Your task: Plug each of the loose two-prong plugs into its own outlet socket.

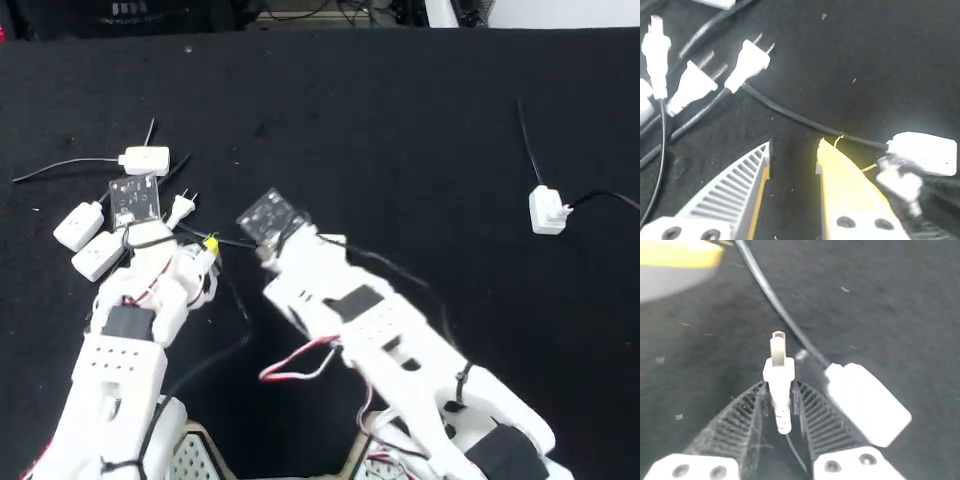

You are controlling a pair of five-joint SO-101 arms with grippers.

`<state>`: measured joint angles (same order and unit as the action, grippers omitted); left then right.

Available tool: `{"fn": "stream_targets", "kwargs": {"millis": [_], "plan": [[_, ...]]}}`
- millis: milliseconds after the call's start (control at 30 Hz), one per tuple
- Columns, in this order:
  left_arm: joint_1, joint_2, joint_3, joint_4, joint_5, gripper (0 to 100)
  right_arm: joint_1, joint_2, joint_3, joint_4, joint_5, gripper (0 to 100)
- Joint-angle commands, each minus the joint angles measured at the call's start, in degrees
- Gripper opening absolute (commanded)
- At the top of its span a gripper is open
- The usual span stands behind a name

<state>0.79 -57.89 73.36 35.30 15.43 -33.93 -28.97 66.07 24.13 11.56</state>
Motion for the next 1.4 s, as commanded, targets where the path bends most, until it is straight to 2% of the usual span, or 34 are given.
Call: {"fn": "stream_targets", "kwargs": {"millis": [0,133,300,467,900,1067,1367], "plan": [[1.45,-5.8,1.27,-0.88,0.79,16,-5.98,-1.1,-0.04,-2.55,-2.02,1.0],[6.2,-10.2,3.91,-0.88,0.26,16,-8.18,-1.27,-0.31,-2.64,-1.67,1.0],[6.55,-15.3,6.81,-0.97,-0.18,16,-8.18,-2.95,0.13,-2.02,-1.67,1.0],[7.78,-18.29,8.84,-0.88,-4.84,16,-8.26,-13.49,0.84,4.04,-1.58,1.0],[8.4,-18.37,9.01,-0.88,-4.92,16,-8.18,-33.36,9.89,4.75,-1.58,1.0],[8.22,-18.37,9.01,-0.88,-4.75,16,-8.18,-34.77,10.95,5.01,-1.58,1.0],[8.22,-18.37,9.01,-0.88,-4.75,16,-7.65,-34.15,6.81,13.1,-1.58,1.0]]}}
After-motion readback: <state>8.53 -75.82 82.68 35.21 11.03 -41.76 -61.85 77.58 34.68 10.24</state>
